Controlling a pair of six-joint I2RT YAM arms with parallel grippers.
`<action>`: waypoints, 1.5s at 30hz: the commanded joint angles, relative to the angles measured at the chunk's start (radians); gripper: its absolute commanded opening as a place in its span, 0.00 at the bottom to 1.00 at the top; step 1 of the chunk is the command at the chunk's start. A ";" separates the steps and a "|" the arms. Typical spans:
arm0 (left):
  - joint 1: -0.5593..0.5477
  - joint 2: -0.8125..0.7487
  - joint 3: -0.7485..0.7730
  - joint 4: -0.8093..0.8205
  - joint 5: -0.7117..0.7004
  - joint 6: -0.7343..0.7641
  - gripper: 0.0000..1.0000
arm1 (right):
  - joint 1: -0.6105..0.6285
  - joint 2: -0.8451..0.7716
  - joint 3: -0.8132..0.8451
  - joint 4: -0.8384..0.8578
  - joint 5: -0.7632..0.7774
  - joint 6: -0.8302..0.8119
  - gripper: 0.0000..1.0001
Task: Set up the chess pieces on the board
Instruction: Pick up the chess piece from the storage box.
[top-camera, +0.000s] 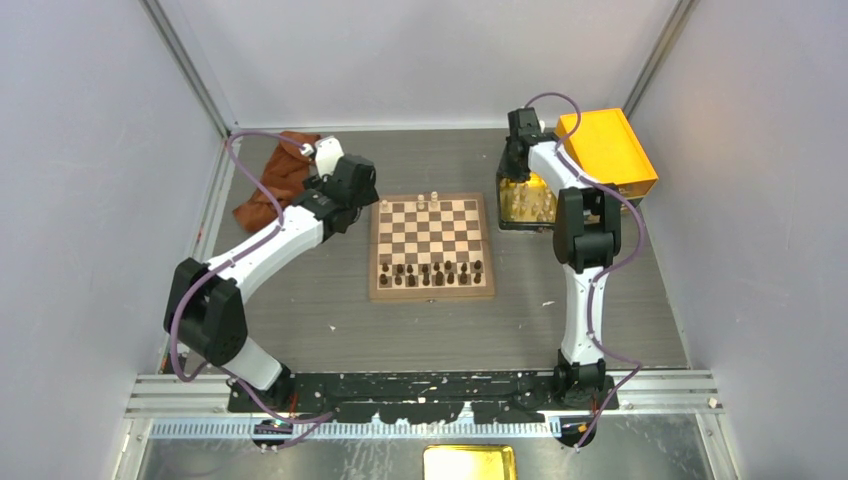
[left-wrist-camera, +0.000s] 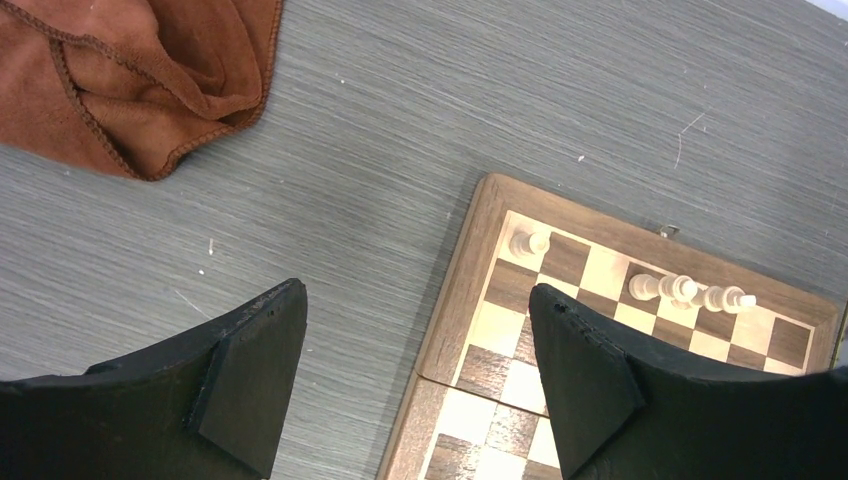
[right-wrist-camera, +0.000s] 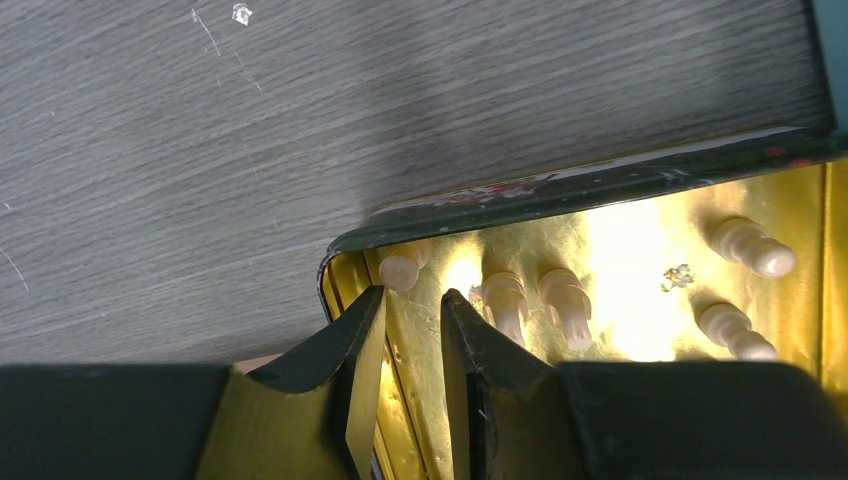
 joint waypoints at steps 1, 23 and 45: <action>-0.008 0.005 0.035 0.030 -0.030 0.004 0.82 | -0.005 -0.009 0.035 0.050 -0.020 0.008 0.34; -0.012 0.028 0.030 0.048 -0.029 0.004 0.82 | -0.010 0.039 0.079 0.052 -0.026 -0.006 0.37; -0.012 0.027 0.026 0.046 -0.034 0.001 0.82 | -0.009 0.045 0.088 0.045 -0.026 0.000 0.07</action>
